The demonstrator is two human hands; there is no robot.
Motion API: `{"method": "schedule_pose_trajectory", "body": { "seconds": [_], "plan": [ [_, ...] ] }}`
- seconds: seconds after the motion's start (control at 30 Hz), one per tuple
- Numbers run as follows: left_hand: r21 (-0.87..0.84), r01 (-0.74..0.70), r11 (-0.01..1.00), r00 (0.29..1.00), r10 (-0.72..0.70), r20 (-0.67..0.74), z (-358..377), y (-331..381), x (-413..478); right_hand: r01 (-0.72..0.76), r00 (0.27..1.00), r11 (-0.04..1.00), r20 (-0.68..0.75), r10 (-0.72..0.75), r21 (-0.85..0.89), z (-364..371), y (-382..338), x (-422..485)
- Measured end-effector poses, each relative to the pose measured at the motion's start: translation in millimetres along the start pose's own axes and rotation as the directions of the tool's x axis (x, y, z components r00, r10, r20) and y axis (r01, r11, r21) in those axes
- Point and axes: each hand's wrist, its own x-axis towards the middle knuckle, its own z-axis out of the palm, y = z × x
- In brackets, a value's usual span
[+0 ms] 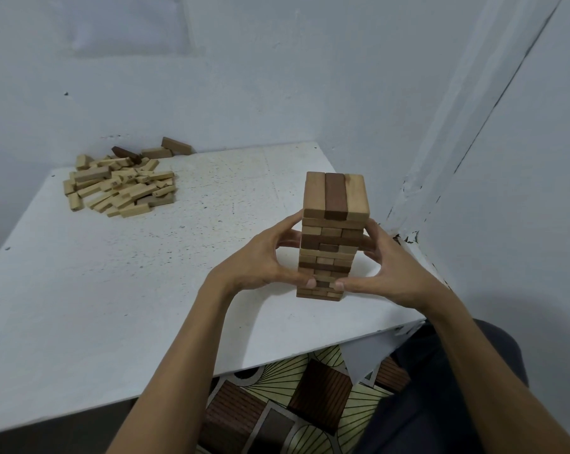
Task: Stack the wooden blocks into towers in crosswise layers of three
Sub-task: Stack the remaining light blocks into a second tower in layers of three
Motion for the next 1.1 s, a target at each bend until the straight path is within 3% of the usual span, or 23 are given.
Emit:
{"method": "schedule_pose_trajectory", "body": {
  "seconds": [0.6,0.93,1.1],
  "plan": [
    [0.048,0.057,0.997,0.998,-0.056,-0.012,13,-13,-4,-0.017,1.000,0.996,0.024,0.020,-0.086,14,9,-6],
    [0.132,0.013,0.991,0.999,-0.008,-0.039,20,-14,-6,-0.001,1.000,0.989,0.027,0.005,-0.148,21,24,-4],
    [0.224,0.017,0.975,0.999,-0.009,-0.039,20,-20,-6,-0.060,0.998,0.983,-0.025,0.056,-0.172,23,28,-11]
  ]
}}
